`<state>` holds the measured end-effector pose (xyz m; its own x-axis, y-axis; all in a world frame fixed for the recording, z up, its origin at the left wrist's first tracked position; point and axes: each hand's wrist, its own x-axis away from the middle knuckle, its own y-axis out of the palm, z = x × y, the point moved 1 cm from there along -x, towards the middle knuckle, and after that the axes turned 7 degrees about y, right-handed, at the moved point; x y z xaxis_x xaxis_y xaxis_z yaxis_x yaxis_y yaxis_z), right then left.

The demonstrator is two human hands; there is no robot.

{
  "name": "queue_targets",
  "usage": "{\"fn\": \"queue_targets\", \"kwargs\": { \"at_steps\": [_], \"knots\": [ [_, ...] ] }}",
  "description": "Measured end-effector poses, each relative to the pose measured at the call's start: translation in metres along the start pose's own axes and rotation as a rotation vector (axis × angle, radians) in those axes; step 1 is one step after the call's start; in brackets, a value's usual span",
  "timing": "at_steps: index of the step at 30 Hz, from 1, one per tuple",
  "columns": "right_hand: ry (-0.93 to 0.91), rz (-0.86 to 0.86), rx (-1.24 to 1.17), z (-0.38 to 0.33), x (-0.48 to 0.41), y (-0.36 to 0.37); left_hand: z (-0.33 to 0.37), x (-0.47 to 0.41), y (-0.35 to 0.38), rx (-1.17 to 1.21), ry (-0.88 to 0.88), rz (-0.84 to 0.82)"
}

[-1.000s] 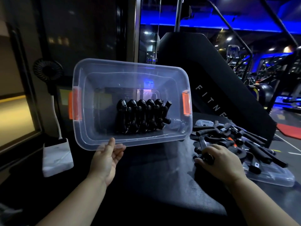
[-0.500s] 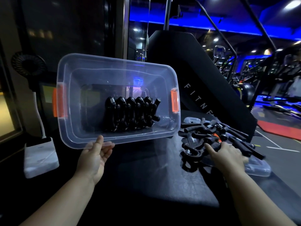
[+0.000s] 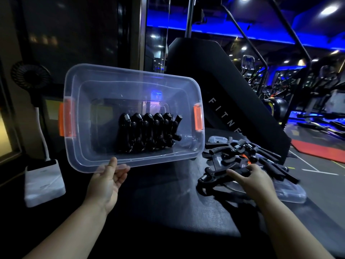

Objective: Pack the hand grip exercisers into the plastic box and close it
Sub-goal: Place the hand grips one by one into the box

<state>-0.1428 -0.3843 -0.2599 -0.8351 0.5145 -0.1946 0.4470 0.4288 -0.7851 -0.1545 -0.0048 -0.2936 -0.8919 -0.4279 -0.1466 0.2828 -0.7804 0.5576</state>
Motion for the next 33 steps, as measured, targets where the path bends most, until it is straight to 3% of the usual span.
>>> {"fn": "queue_targets", "kwargs": {
  "at_steps": [6, 12, 14, 18, 23, 27, 33],
  "knots": [
    [-0.111, -0.102, -0.347, -0.014, 0.014, -0.005, 0.002, 0.002, 0.003, 0.005, 0.000, 0.015],
    [-0.282, -0.207, -0.456, -0.033, 0.022, -0.015, 0.003, 0.003, 0.003, -0.002, -0.006, 0.015],
    [-0.339, -0.156, -0.378, -0.042, 0.027, -0.016, 0.003, 0.003, 0.002, -0.006, -0.010, 0.014],
    [-0.501, 0.197, 0.059, -0.054, 0.029, -0.016, 0.003, 0.003, 0.002, -0.008, -0.018, 0.015],
    [-0.492, 0.000, -0.003, -0.079, 0.036, -0.013, 0.004, 0.004, 0.003, -0.010, -0.023, 0.021],
    [-0.516, -0.036, 0.119, -0.091, 0.030, -0.007, 0.003, 0.003, 0.003, -0.008, -0.025, 0.021],
    [-0.470, -0.092, -0.037, -0.101, 0.027, -0.001, 0.003, 0.001, 0.002, -0.007, -0.023, 0.016]
  ]
}}
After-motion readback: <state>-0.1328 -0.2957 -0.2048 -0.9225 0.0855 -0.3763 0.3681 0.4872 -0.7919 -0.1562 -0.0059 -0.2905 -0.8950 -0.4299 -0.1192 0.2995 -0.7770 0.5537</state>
